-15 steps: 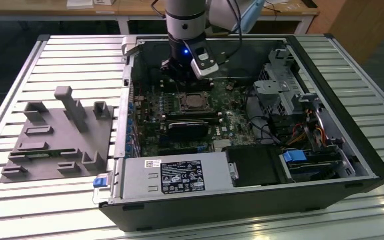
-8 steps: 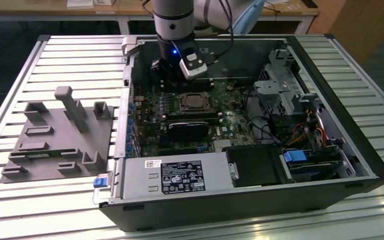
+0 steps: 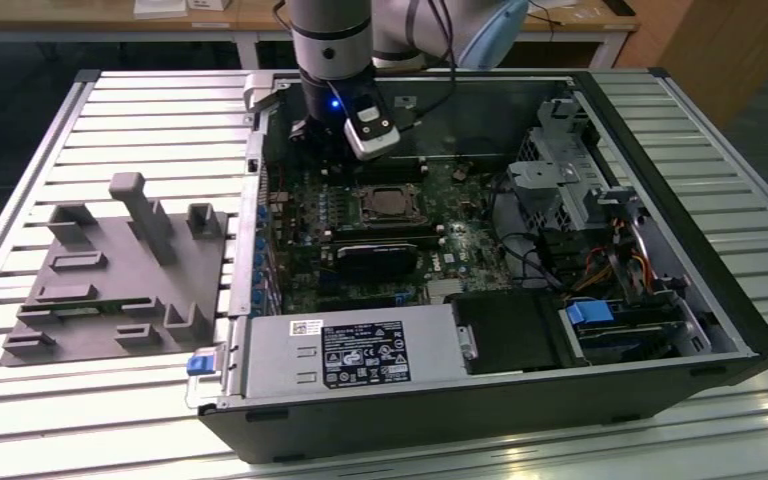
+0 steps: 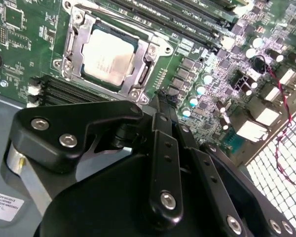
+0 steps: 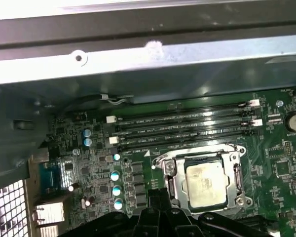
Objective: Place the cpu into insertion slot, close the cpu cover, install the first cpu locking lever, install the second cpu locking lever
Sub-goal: 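Install the first cpu locking lever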
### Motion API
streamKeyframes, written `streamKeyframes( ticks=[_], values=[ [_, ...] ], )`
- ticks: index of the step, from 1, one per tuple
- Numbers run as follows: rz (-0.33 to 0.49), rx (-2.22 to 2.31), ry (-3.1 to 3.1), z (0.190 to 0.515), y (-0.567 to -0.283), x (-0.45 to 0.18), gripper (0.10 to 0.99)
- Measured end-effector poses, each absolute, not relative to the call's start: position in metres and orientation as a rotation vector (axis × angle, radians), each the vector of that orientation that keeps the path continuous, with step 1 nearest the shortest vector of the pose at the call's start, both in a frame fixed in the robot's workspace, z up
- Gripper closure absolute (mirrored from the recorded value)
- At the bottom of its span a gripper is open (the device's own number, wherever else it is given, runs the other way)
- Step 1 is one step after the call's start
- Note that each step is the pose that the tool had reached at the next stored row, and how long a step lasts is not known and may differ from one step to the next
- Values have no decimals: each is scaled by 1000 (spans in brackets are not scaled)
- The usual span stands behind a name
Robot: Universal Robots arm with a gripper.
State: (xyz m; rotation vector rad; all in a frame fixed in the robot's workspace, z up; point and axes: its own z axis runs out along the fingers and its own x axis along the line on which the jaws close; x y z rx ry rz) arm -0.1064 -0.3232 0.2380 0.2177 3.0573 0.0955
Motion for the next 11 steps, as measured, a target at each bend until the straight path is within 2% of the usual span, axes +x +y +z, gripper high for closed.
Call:
streamKeyframes(
  ticks=[4,11],
  values=[
    [122,219,3056,238,-323,-111,984],
    [221,223,3053,238,-323,-114,984]
  ],
)
